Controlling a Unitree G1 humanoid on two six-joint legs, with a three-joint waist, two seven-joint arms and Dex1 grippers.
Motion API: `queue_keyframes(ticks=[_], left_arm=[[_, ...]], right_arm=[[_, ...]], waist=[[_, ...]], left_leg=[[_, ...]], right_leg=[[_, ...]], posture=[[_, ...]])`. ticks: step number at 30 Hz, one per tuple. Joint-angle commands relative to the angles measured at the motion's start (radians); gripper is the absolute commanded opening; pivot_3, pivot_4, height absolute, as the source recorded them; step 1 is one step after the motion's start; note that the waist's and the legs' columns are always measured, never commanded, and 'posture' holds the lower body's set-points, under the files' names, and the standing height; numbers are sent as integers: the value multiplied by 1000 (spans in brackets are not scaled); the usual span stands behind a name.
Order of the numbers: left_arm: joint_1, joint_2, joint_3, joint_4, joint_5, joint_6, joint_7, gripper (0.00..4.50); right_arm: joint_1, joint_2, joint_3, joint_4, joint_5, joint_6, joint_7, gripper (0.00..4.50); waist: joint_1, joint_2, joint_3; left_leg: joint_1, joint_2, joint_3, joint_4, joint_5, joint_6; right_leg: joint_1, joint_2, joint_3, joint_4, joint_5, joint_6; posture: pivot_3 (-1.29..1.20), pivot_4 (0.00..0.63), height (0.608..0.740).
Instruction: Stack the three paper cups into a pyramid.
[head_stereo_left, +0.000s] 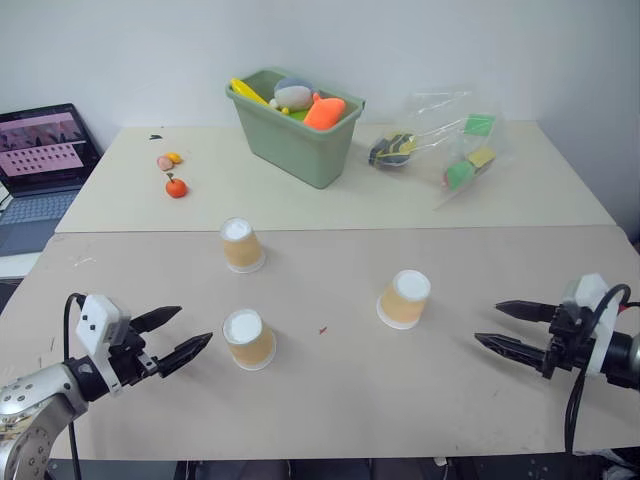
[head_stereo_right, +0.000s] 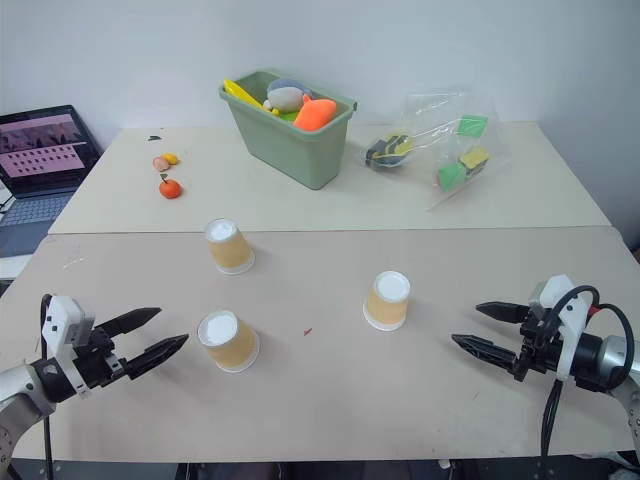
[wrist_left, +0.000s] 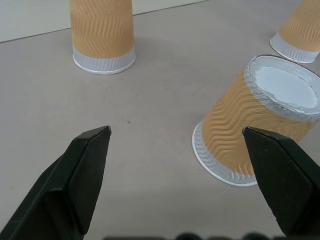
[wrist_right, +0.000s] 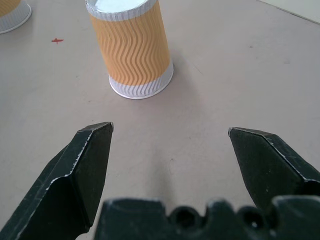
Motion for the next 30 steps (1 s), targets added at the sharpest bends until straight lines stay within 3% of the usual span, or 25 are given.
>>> queue_keyframes(ticks=[1,5,10,16,22,30], left_arm=[[-2,53,6,-17,-26,26,-57,4500],[-46,159,15,-4,-206,210,-167,4500],[-73,209,-31,-29,-204,224,-223,4500],[-88,229,-142,-89,-125,162,-261,4500],[-195,168,-246,20,89,-95,-261,4500],[-278,92,-304,93,177,-231,-253,4500]], right_arm=[[-24,2,-9,4,5,-1,-11,4352],[-44,9,-3,23,5,-3,-20,4352],[-43,13,-3,22,5,-3,-26,4352],[-30,14,-18,15,11,-2,-32,4352],[2,22,-40,2,14,-4,-43,4352],[20,27,-61,-8,25,0,-58,4352]], waist=[[0,0,0],[-1,0,0],[-2,1,-1],[-3,1,-1],[2,2,-1],[-3,2,-1]], left_leg=[[0,0,0,0,0,0],[0,0,0,1,0,0],[0,0,0,0,0,0],[0,0,0,0,0,0],[0,0,0,1,1,-1],[0,0,1,1,1,-1]], right_leg=[[0,0,0,0,0,0],[0,0,0,1,0,0],[0,0,0,1,0,0],[0,0,1,0,0,-1],[0,0,1,0,1,-1],[0,0,2,0,2,0]], posture=[[0,150,740],[0,150,740],[0,150,740],[0,150,740],[0,150,740],[0,150,740]])
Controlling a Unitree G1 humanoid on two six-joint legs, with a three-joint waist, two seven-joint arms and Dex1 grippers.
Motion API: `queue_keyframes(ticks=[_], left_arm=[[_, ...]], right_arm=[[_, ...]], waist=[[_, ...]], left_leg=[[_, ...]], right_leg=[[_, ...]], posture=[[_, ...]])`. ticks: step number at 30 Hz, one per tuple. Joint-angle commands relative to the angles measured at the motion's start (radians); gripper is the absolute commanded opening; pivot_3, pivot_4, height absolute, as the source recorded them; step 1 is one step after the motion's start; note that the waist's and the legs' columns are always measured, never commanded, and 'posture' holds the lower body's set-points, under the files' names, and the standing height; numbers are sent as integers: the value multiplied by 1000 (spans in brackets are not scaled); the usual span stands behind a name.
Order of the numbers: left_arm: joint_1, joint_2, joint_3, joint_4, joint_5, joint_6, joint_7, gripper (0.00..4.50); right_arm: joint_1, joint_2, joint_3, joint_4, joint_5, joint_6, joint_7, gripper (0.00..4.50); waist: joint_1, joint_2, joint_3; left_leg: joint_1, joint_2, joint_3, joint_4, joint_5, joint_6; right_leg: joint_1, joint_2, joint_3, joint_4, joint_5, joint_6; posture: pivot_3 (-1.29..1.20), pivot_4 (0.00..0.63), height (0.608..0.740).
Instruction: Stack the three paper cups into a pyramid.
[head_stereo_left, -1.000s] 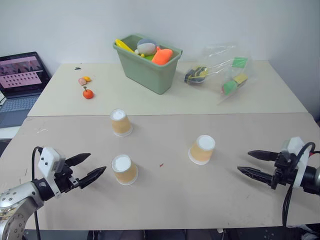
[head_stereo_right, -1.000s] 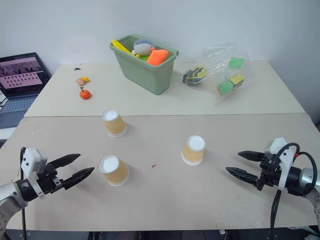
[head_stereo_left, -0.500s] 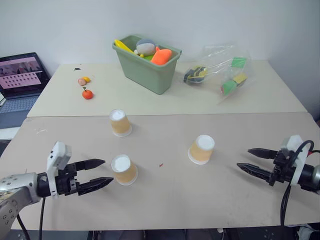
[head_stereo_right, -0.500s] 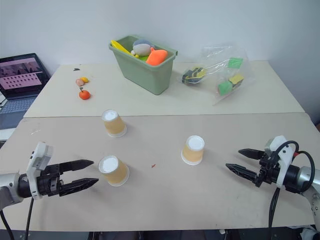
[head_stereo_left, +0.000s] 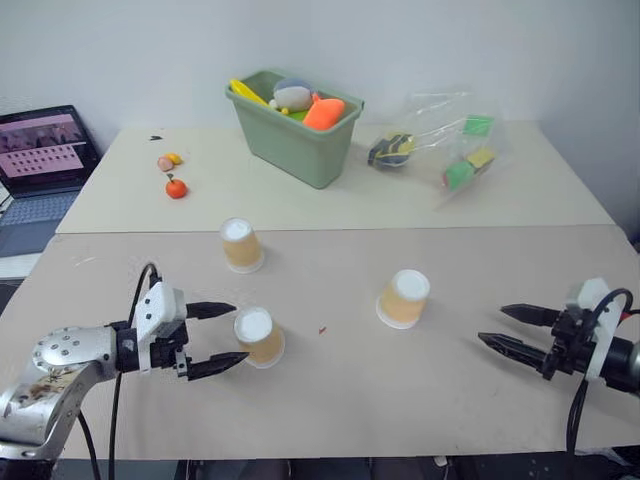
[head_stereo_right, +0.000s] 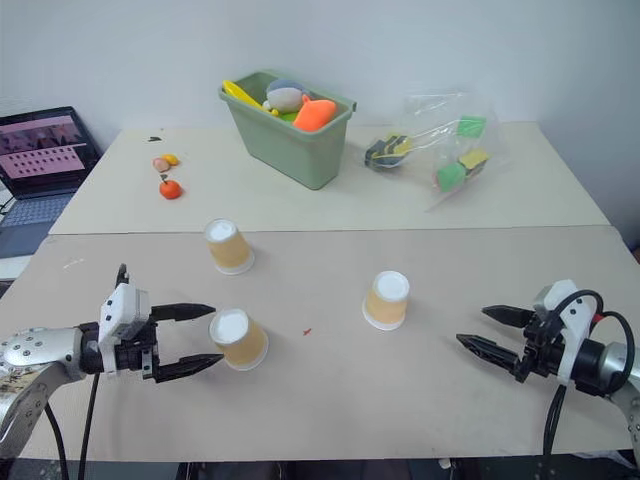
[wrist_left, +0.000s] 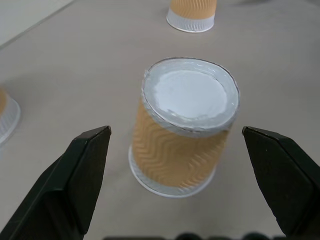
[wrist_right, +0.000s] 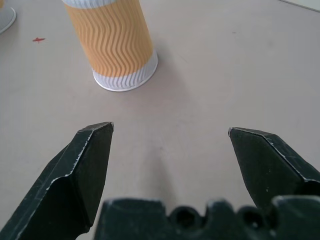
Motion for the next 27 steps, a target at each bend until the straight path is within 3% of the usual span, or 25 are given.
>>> queue_keyframes(ticks=[1,13,14,18,27], left_arm=[[-44,-47,-43,7,22,-40,25,4500],[-138,-143,-144,74,81,-38,102,4500],[-142,-152,-141,83,66,-24,105,3972],[-178,-188,-166,117,101,-28,137,2617],[-449,-343,-255,289,157,-59,183,2617]], right_arm=[[-1,8,-51,-38,27,1,-10,4352],[-2,14,-52,-44,30,2,-26,4352],[-3,15,-52,-44,30,2,-27,4500],[-12,14,-48,-36,27,-1,-27,4500],[-40,16,-30,-30,23,3,-31,4500]], waist=[[2,0,0],[1,0,0],[3,0,0],[3,0,0],[12,0,0]], left_leg=[[0,0,0,0,0,0],[0,0,0,2,0,0],[0,-1,0,2,0,0],[0,-1,0,3,0,0],[-2,-1,0,8,2,-2]], right_leg=[[0,0,0,0,0,0],[0,0,1,0,1,1],[0,0,1,0,1,1],[1,0,1,0,2,1],[2,0,2,0,6,2]], posture=[[0,150,740],[0,150,740],[0,150,740],[0,150,740],[0,150,740]])
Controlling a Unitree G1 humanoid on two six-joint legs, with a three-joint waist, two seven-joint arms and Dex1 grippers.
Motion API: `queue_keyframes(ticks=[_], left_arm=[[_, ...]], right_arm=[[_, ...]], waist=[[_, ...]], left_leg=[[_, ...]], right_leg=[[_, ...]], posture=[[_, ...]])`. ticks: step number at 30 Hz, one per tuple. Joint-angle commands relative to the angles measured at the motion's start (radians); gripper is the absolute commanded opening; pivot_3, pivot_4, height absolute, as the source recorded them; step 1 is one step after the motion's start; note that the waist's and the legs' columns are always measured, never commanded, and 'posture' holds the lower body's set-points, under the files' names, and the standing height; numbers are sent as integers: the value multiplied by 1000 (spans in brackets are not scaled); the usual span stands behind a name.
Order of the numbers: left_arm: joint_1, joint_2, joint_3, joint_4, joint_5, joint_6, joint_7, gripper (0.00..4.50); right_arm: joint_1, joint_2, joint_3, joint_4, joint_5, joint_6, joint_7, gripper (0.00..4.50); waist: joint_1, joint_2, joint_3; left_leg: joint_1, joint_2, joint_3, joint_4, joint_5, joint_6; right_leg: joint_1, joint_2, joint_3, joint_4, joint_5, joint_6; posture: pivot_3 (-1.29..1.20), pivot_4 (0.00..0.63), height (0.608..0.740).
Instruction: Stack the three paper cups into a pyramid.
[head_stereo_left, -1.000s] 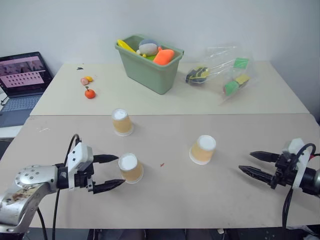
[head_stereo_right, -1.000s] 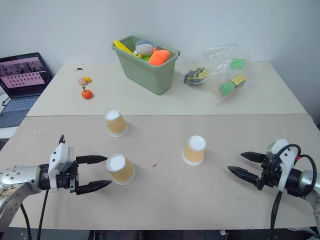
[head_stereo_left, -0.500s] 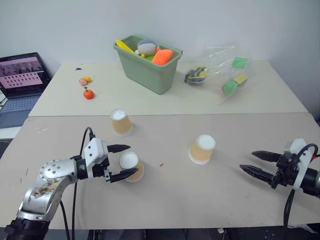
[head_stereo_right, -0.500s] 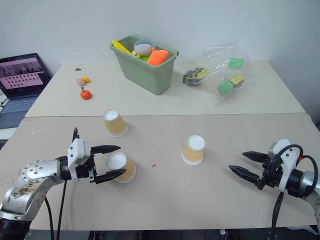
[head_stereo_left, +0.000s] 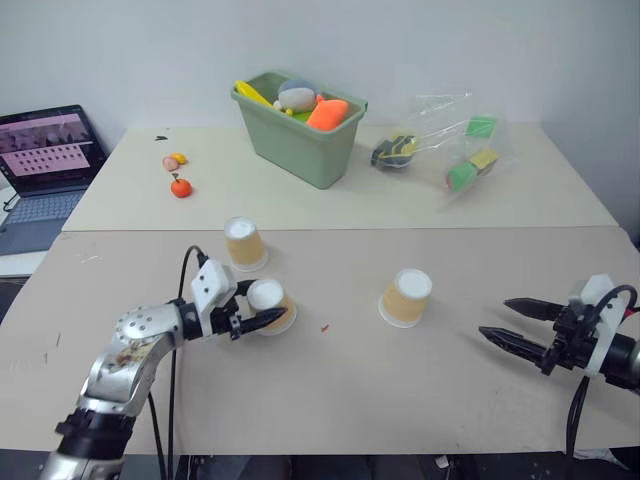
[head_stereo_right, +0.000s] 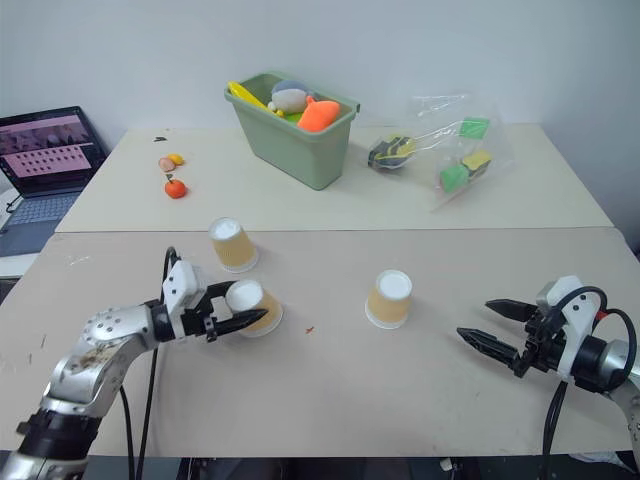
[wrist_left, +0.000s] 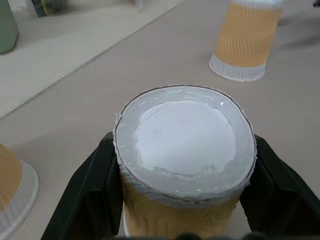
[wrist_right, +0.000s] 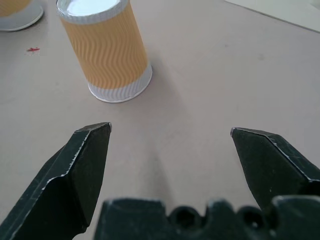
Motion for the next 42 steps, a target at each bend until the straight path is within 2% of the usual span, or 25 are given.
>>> queue_keyframes(ticks=[1,6,11,14,20,22,23,25,31,37,42], left_arm=[[-121,-72,-45,63,23,-30,15,2617],[-222,-154,-107,174,56,-66,-23,2617],[-251,-191,-132,235,57,-64,-54,2617],[-256,-198,-149,262,73,-68,-68,2617],[-211,-172,-173,203,68,-31,-117,2617],[-195,-160,-174,182,46,2,-142,3538],[-190,-158,-171,172,39,15,-142,3719],[-177,-155,-167,150,52,14,-122,4491],[-131,-137,-130,70,40,38,-73,4491],[-120,-155,-31,-51,10,60,60,4491],[-67,-130,77,-221,-47,150,176,4491]], right_arm=[[-17,3,-21,-20,19,2,-6,4500],[-7,8,-32,-31,18,3,-11,4500],[26,15,-56,-53,26,5,-21,4500],[45,22,-61,-66,26,3,-29,4500],[52,31,-63,-72,24,4,-36,4500],[49,32,-60,-68,22,2,-37,4500],[46,32,-57,-66,22,1,-38,4500],[39,32,-47,-62,20,0,-38,4500],[14,27,-30,-48,19,4,-31,4500],[-1,17,-19,-34,13,8,-14,4500],[-7,12,-16,-25,13,9,-6,4500]], waist=[[1,0,0],[-1,0,0],[-8,0,0],[-6,0,0],[-7,0,0],[-8,0,0],[-8,0,0],[-8,0,0],[-9,0,0],[-6,0,0],[-9,0,0]], left_leg=[[-1,0,0,2,0,0],[-2,-2,1,7,0,-1],[-2,-2,1,6,0,-1],[-2,-2,1,6,0,0],[-1,-3,1,6,0,1],[-1,-3,1,6,0,1],[-1,-3,1,6,0,1],[-1,-3,1,6,0,1],[-1,-3,1,6,0,1],[-1,-2,1,6,0,1],[-1,-2,1,6,0,0]], right_leg=[[0,0,0,0,0,0],[1,0,3,-1,3,2],[0,0,3,-1,3,3],[0,0,4,-1,3,3],[0,0,5,-1,3,4],[1,0,5,0,3,4],[1,0,5,0,3,4],[1,0,5,0,3,4],[0,0,5,0,3,4],[0,0,6,0,3,4],[0,0,6,0,3,4]], posture=[[0,150,740],[0,150,740],[0,150,740],[0,150,740],[0,150,740],[0,150,740],[0,150,740],[0,150,740],[0,150,740],[0,150,740],[0,150,740]])
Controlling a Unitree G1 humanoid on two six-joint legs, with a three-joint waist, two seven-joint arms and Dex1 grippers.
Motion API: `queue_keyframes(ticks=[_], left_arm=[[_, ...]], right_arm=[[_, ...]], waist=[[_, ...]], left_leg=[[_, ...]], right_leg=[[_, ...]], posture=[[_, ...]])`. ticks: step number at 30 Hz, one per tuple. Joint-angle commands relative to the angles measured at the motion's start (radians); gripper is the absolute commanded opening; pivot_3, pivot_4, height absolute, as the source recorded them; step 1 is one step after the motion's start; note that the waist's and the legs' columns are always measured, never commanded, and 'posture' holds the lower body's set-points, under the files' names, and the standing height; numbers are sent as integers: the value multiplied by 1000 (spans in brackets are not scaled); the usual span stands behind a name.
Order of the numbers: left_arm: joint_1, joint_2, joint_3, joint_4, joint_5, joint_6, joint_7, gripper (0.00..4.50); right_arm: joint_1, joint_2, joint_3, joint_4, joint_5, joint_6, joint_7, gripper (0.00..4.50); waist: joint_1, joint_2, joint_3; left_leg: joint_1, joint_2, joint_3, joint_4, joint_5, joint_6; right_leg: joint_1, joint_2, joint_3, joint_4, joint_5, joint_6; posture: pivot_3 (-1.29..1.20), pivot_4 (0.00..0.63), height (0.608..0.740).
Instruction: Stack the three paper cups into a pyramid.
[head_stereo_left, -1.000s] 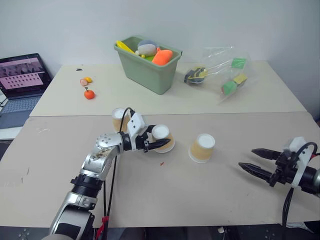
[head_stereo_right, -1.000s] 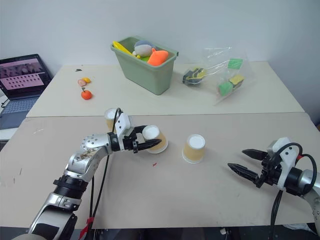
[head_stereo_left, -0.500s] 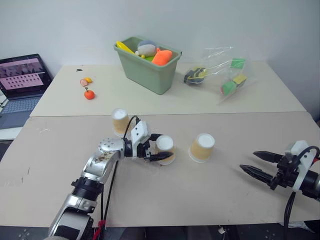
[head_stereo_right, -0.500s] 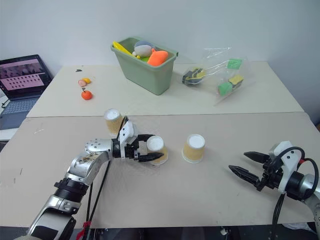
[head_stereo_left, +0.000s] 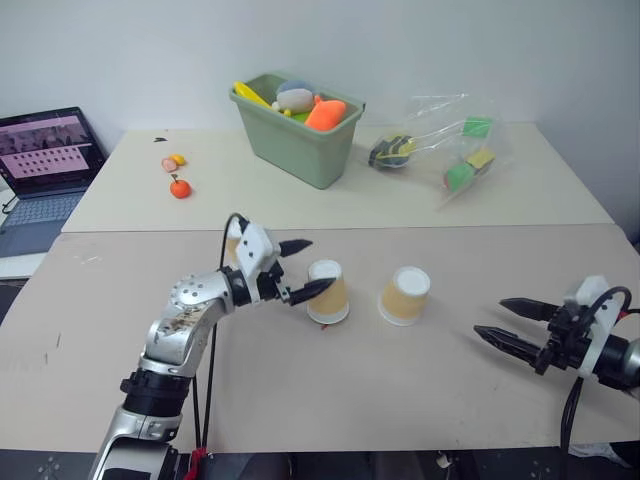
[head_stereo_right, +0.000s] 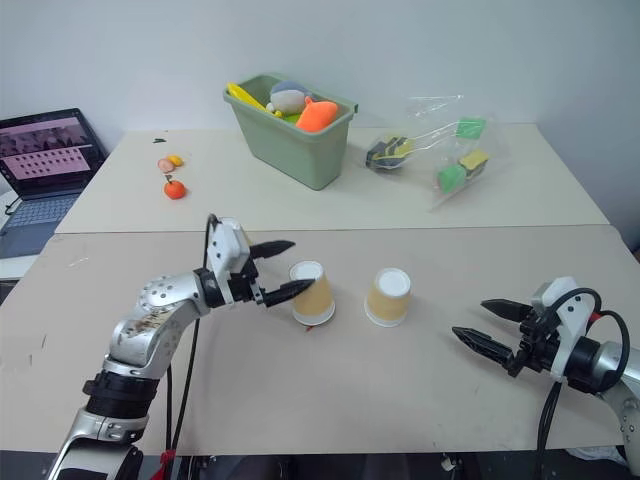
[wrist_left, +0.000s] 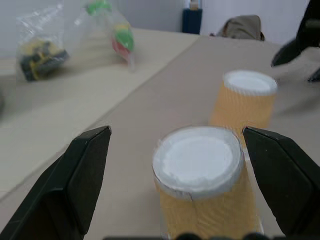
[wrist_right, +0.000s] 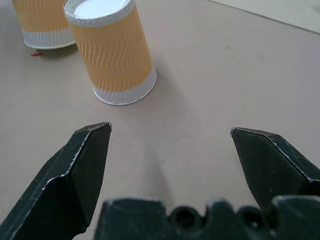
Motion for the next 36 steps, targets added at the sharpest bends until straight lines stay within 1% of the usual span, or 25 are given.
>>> queue_keyframes(ticks=[1,5,9,11,13,15,18,20,26,31,36], left_arm=[[49,30,91,-130,-61,74,76,4491],[130,56,155,-237,-145,172,121,4491],[178,68,181,-302,-171,206,167,4491],[233,95,189,-297,-131,177,168,4491],[274,119,207,-253,-90,125,163,4491],[287,120,237,-200,-66,89,197,4491],[259,88,280,-120,-23,61,304,4491],[229,65,287,-80,-4,55,360,4491],[192,34,243,-57,8,45,370,4491],[168,16,232,9,28,32,389,4491],[121,-3,253,72,33,25,430,4491]], right_arm=[[-9,-16,-22,-5,14,3,12,4500],[-13,-18,-16,3,11,1,19,4500],[-32,-18,-6,17,6,1,22,4500],[-44,-17,3,21,5,2,25,4500],[-51,-16,10,25,2,0,27,4500],[-52,-15,13,28,1,-2,28,4500],[-53,-14,15,29,2,-3,28,4500],[-51,-13,17,28,3,-4,27,4500],[-42,-11,8,18,9,1,20,4500],[-30,-7,-5,7,18,8,10,4500],[-26,-9,-15,-18,29,18,1,4500]], waist=[[-2,0,0],[-1,0,0],[6,0,0],[7,0,0],[1,1,0],[0,1,0],[1,0,0],[3,0,0],[8,0,0],[5,0,0],[7,0,0]], left_leg=[[0,0,0,0,0,0],[0,0,0,-1,0,0],[0,0,0,0,0,1],[0,0,0,0,0,0],[1,0,0,-1,0,0],[1,0,1,-1,0,0],[1,1,1,-1,0,0],[1,1,1,0,0,0],[0,1,1,0,0,0],[0,1,1,-1,0,0],[0,0,1,0,0,0]], right_leg=[[0,0,0,0,0,0],[0,0,0,0,0,0],[0,0,0,0,0,0],[0,0,0,0,0,0],[0,0,1,1,0,0],[0,1,1,1,0,0],[0,1,1,1,0,0],[1,1,1,1,1,0],[0,1,1,0,2,0],[0,1,1,0,2,0],[0,1,1,-1,2,0]], posture=[[0,150,740],[0,150,740],[0,150,740],[0,150,740],[0,150,740],[0,150,740],[0,150,740],[0,150,740],[0,150,740],[0,150,740],[0,150,740]])
